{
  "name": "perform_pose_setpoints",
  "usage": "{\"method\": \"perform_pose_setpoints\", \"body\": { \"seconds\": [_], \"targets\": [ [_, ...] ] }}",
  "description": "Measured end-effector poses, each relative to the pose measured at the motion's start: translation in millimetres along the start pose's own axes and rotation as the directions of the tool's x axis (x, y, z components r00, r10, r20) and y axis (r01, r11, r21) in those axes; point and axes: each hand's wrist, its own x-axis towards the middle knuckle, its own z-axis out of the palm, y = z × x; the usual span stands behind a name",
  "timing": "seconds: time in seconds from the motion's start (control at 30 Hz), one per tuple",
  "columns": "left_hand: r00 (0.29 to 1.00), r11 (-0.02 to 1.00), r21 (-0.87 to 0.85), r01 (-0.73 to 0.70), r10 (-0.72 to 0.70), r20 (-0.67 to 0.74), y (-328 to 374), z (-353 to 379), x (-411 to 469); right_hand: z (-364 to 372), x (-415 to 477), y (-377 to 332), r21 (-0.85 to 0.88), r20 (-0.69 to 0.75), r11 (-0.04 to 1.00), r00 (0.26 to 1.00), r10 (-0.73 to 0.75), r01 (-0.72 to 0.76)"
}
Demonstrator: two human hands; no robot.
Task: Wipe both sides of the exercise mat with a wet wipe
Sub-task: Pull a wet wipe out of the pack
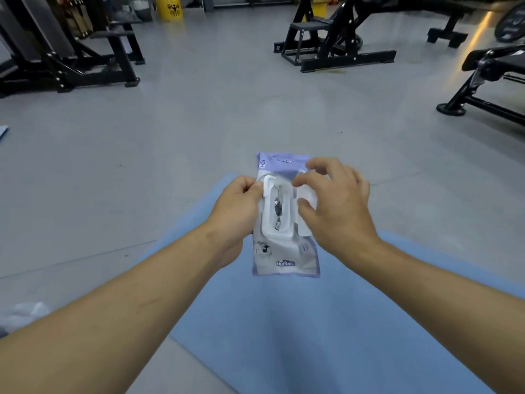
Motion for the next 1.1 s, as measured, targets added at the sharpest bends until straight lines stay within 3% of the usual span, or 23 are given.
{"method": "perform_pose_setpoints", "body": {
  "seconds": [0.23,0.37,0.6,0.77,0.93,1.1],
  "targets": [
    [0.999,0.998,0.056,-0.024,0.022,0.042,-4.2,2.6,-3.7,5.5,6.6,-15.4,0.087,-0.059,0.995,0.998,-0.039,0.044],
    [0.999,0.996,0.077,-0.033,0.032,0.017,-7.3,0.6,-1.7,4.1,4.6,-20.4,0.227,0.047,0.974,0.999,-0.012,0.0],
    [0.996,0.995,0.093,-0.033,0.04,-0.076,-15.0,-9.5,10.4,-2.7,0.5,-25.9,0.407,0.074,0.909,0.995,0.068,-0.093],
    [0.99,0.994,0.104,-0.036,0.05,-0.134,-18.5,-12.7,13.4,-3.2,3.6,-30.9,0.605,0.177,0.748,0.962,0.206,-0.272],
    [0.982,0.995,0.08,-0.063,0.076,-0.172,-17.6,-13.6,15.8,1.9,3.7,-12.8,0.505,0.229,0.796,0.941,0.249,-0.334],
    [0.975,0.995,0.058,-0.087,0.097,-0.198,-16.3,-17.6,17.0,2.8,-0.3,0.3,0.284,0.317,0.84,0.872,0.373,-0.463]
  ]
}}
